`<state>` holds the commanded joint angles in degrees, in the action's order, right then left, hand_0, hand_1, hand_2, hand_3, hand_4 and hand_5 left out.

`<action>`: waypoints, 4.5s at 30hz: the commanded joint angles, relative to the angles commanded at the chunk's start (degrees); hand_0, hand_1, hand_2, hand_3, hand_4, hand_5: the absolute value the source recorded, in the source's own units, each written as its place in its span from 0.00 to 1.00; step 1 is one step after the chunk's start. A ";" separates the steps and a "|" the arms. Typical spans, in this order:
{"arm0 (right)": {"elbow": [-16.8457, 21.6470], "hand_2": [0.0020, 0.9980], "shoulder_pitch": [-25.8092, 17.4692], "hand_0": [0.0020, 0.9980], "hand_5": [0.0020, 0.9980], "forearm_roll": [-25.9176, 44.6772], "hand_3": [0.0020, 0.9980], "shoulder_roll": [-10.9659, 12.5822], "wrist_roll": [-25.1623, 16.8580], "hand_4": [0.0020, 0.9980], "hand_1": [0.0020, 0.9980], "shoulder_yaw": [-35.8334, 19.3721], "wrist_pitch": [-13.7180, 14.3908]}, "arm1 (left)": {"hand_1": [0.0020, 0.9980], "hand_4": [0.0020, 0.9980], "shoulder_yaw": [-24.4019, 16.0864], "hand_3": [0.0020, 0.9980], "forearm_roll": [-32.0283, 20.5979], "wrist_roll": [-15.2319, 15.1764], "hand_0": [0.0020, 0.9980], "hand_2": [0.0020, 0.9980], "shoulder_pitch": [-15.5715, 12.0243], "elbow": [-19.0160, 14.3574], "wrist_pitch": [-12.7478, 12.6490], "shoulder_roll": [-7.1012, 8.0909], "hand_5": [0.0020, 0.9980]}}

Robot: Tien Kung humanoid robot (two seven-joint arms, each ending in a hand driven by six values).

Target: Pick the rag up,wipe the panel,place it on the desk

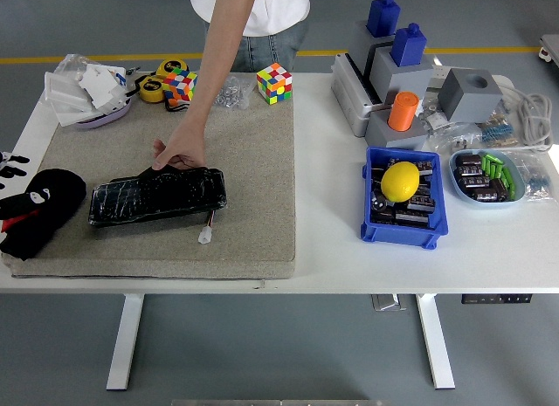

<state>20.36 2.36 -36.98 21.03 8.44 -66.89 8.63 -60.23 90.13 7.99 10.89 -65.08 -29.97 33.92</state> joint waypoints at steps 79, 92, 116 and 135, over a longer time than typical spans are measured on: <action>1.22 0.69 -0.13 0.75 0.57 -1.25 0.59 0.14 -0.72 0.96 0.64 -1.63 0.81 | 0.08 0.56 7.64 0.56 0.65 -1.07 0.19 0.28 4.75 10.76 -7.01 -5.41 0.16; 1.06 0.69 -0.15 0.75 0.57 -1.27 0.59 0.29 -0.61 0.96 0.64 -1.51 0.73 | 0.06 0.55 4.31 0.57 4.18 0.69 0.18 0.26 3.67 4.57 -7.01 -4.45 0.16; 0.92 0.69 -0.08 0.75 0.57 -1.35 0.59 0.58 -0.84 0.96 0.64 -2.15 0.72 | 0.06 0.50 8.56 0.57 6.92 3.67 0.18 0.26 4.05 -3.36 -7.01 -5.28 0.11; 0.93 0.69 0.30 0.75 0.58 -1.31 0.59 0.68 -0.92 0.96 0.64 -1.89 0.74 | 0.06 0.50 17.00 0.57 6.86 4.12 0.18 0.26 8.48 -7.31 -7.01 -6.27 0.11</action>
<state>21.29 2.66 -38.29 21.70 7.52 -68.78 9.37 -43.23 97.00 12.11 19.36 -72.39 -36.98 27.65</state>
